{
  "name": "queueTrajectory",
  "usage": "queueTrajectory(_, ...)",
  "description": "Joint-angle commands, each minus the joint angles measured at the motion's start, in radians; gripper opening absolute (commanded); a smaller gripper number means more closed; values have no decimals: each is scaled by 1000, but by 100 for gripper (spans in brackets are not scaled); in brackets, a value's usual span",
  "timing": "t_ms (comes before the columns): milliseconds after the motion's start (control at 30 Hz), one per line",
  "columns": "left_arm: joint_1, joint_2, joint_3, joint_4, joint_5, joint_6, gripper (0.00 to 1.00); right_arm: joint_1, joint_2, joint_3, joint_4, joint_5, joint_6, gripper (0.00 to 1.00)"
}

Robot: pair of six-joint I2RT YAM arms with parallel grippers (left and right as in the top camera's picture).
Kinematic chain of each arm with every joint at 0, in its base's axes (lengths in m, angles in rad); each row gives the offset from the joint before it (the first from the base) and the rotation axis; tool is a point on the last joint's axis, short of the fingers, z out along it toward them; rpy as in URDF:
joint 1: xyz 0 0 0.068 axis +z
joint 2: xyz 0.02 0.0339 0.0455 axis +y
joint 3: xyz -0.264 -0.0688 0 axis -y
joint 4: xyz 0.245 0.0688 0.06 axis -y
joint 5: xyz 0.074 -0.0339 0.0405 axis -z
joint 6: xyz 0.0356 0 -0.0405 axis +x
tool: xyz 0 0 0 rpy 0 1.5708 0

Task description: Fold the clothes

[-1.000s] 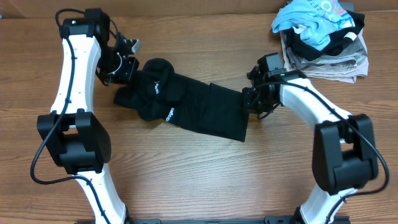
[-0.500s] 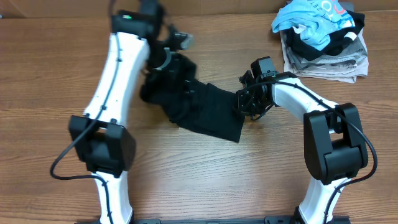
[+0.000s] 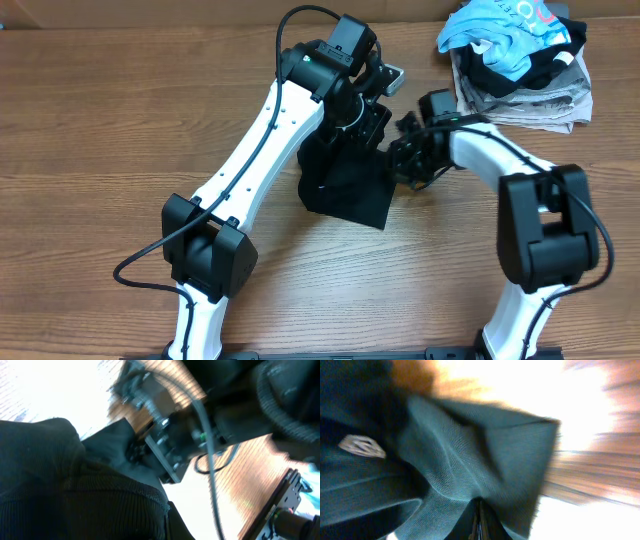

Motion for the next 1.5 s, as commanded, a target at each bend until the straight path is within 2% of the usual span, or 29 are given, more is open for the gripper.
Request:
queueTrajectory(0, -6, -2, 23, 20, -5, -32, 4, -84, -185, 50, 4, -27, 53, 4)
queueTrajectory(33, -8, 1, 22, 23, -4, -32, 4, -112, -231, 58, -3, -28, 58, 4)
queueTrajectory(67, -10, 4, 22, 23, -2, -32, 8, -142, -274, 62, -11, -28, 60, 4)
queueTrajectory(100, -11, 9, 22, 23, -2, -32, 24, -173, -318, 63, -19, -29, 61, 4)
queueTrajectory(167, -19, 19, 21, 23, 0, -32, 63, -238, -401, 63, -43, -28, 60, 6)
queueTrajectory(267, -35, 37, 21, 37, 29, -31, 99, -308, -484, 63, -93, -28, 39, 11)
queueTrajectory(333, -47, 49, 21, 56, 46, -27, 100, -335, -517, 63, -130, -28, 11, 13)
queueTrajectory(433, -51, 47, 28, 98, -5, -37, 100, -336, -529, 63, -183, -29, -28, 17)
queueTrajectory(533, -1, 35, 101, 89, -10, -82, 100, -298, -515, 62, -214, -25, -52, 24)
queueTrajectory(600, 65, 26, 181, 64, -9, -112, 100, -254, -499, 61, -217, -24, -70, 34)
queueTrajectory(800, 287, 18, 358, -47, -9, -113, 100, -83, -422, 61, -182, 69, -84, 73)
queueTrajectory(933, 407, 19, 369, -109, -10, -97, 100, 12, -324, 61, -151, 167, -79, 83)
queueTrajectory(1033, 460, 19, 358, -141, -10, -63, 100, 50, -235, 61, -145, 195, -76, 84)
queueTrajectory(1067, 472, 19, 356, -147, -10, -56, 100, 59, -206, 61, -142, 198, -76, 79)
queueTrajectory(1100, 481, 19, 354, -150, -11, -52, 100, 68, -171, 61, -136, 198, -77, 67)
queueTrajectory(1133, 488, 19, 350, -151, -11, -45, 100, 73, -146, 61, -129, 198, -77, 62)
queueTrajectory(1333, 489, 21, 349, -151, -71, -27, 100, 95, -64, 61, -86, 213, -77, 60)
queueTrajectory(1467, 485, 24, 349, -149, -86, -27, 100, 113, -61, 61, -69, 213, -81, 51)
